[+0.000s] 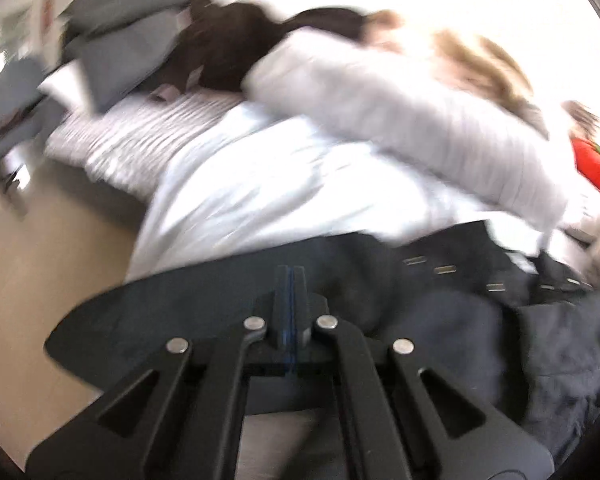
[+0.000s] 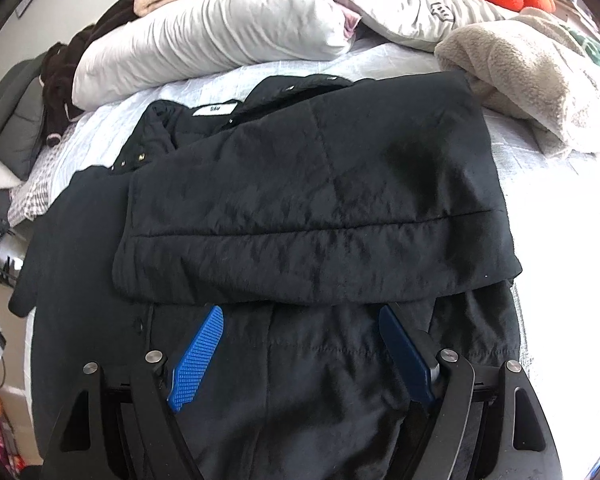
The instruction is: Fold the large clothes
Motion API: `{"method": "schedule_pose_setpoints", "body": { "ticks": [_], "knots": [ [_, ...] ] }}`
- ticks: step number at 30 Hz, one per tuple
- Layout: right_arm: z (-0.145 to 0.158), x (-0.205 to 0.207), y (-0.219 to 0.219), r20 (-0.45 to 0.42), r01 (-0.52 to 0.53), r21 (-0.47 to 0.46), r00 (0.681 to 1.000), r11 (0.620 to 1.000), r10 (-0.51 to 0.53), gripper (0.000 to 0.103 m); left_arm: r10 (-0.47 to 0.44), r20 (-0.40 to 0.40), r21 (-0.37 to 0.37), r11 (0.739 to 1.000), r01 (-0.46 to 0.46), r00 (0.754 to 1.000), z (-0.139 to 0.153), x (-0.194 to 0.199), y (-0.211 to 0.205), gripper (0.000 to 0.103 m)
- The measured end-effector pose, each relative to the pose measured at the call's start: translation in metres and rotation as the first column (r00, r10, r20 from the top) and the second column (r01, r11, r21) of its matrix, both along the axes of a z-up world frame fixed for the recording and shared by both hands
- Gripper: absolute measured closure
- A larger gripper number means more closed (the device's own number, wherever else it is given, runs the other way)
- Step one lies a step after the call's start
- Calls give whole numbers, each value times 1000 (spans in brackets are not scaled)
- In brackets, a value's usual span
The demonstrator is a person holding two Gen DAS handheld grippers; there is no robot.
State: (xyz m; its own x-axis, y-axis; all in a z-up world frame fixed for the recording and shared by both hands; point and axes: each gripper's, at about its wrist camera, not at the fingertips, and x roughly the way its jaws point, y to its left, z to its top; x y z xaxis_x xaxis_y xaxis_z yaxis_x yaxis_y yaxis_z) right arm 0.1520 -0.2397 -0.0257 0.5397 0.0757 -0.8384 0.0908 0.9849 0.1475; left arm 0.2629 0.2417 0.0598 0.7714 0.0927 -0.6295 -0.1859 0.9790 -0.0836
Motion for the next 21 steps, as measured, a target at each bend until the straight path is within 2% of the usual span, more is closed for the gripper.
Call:
{"method": "schedule_pose_setpoints", "body": {
  "ticks": [2, 3, 4, 5, 7, 10, 12, 13, 14, 15, 17, 19, 21],
  "knots": [
    [1, -2, -3, 3, 6, 10, 1000, 1000, -6, 21, -43, -20, -50, 998, 42, 999, 12, 3, -15, 103],
    [2, -3, -4, 5, 7, 13, 1000, 1000, -7, 21, -48, -55, -121, 992, 41, 997, 13, 4, -19, 102],
    [2, -4, -5, 8, 5, 16, 1000, 1000, -5, 21, -46, -80, -165, 986, 32, 996, 10, 4, -19, 90],
    [3, -6, -6, 9, 2, 19, 1000, 1000, -3, 21, -42, -112, -198, 980, 19, 993, 6, 7, -18, 63],
    [3, -8, -6, 11, -3, 21, 1000, 1000, 2, 21, 23, -179, -201, 978, -60, 984, -7, 4, -12, 30],
    [4, -12, -9, 15, -8, 13, 1000, 1000, 8, 21, 127, -263, -152, 973, -171, 956, -32, -3, 9, 28],
    [4, -14, -10, 16, -9, 11, 1000, 1000, 9, 21, 185, -345, -165, 953, -254, 920, -55, -5, 36, 28],
    [4, -15, -10, 15, -8, 12, 1000, 1000, 8, 21, 230, -387, -188, 928, -321, 893, -70, -10, 59, 28],
    [4, -15, -10, 14, -8, 14, 1000, 1000, 8, 21, 257, -400, -196, 914, -356, 880, -76, -14, 69, 28],
    [3, -14, -9, 13, -8, 14, 1000, 1000, 7, 20, 310, -415, -204, 885, -419, 856, -87, -21, 90, 28],
    [3, -14, -7, 10, -10, 12, 1000, 1000, 10, 20, 374, -429, -210, 844, -493, 822, -100, -30, 117, 28],
    [1, -11, -2, 5, -13, 7, 1000, 1000, 13, 20, 425, -461, -249, 781, -573, 779, -116, -41, 148, 28],
    [-1, -8, 3, 0, -16, 1, 1000, 1000, 16, 20, 452, -488, -298, 717, -630, 746, -130, -50, 173, 28]
  ]
}}
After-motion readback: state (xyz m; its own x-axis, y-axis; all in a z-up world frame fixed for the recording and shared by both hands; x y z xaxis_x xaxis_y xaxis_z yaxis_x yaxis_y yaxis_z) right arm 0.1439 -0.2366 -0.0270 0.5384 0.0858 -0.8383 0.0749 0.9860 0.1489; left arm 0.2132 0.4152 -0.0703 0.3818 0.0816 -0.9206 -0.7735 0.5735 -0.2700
